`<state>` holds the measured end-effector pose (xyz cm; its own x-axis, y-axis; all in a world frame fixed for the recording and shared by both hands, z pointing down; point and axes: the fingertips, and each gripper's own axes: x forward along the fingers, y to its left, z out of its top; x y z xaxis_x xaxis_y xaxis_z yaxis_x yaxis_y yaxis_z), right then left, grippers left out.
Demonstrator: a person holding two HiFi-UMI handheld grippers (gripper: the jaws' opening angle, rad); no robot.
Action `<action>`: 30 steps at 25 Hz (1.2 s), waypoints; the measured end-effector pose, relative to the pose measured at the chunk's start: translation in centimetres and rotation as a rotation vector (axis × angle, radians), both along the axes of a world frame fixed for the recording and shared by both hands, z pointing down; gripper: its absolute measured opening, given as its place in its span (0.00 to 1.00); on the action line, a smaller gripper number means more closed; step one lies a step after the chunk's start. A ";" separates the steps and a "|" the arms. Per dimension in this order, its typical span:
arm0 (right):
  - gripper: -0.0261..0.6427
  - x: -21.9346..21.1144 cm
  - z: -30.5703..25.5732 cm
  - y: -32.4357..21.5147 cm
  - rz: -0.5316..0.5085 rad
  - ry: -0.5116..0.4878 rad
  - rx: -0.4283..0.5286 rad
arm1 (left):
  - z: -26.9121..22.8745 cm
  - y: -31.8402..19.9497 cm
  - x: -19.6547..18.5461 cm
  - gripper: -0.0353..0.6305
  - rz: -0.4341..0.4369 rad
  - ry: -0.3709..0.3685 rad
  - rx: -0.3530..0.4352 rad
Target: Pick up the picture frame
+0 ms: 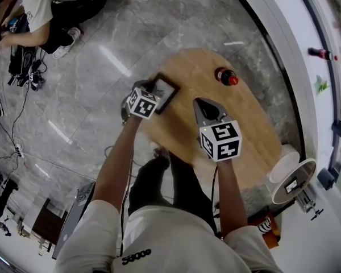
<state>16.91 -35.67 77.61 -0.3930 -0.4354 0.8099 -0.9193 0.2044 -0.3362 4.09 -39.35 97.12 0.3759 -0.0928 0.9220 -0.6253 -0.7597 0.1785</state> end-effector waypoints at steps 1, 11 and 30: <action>0.04 0.2 -0.2 0.0 0.003 0.002 0.005 | -0.3 0.0 0.0 0.17 -0.006 0.003 0.003; 0.04 0.0 -4.2 1.9 0.015 0.024 0.059 | -6.4 0.6 -1.2 0.17 -0.030 0.028 0.095; 0.04 -5.4 -19.0 7.3 -0.021 0.014 0.291 | -28.4 5.7 -8.5 0.16 -0.193 0.135 0.399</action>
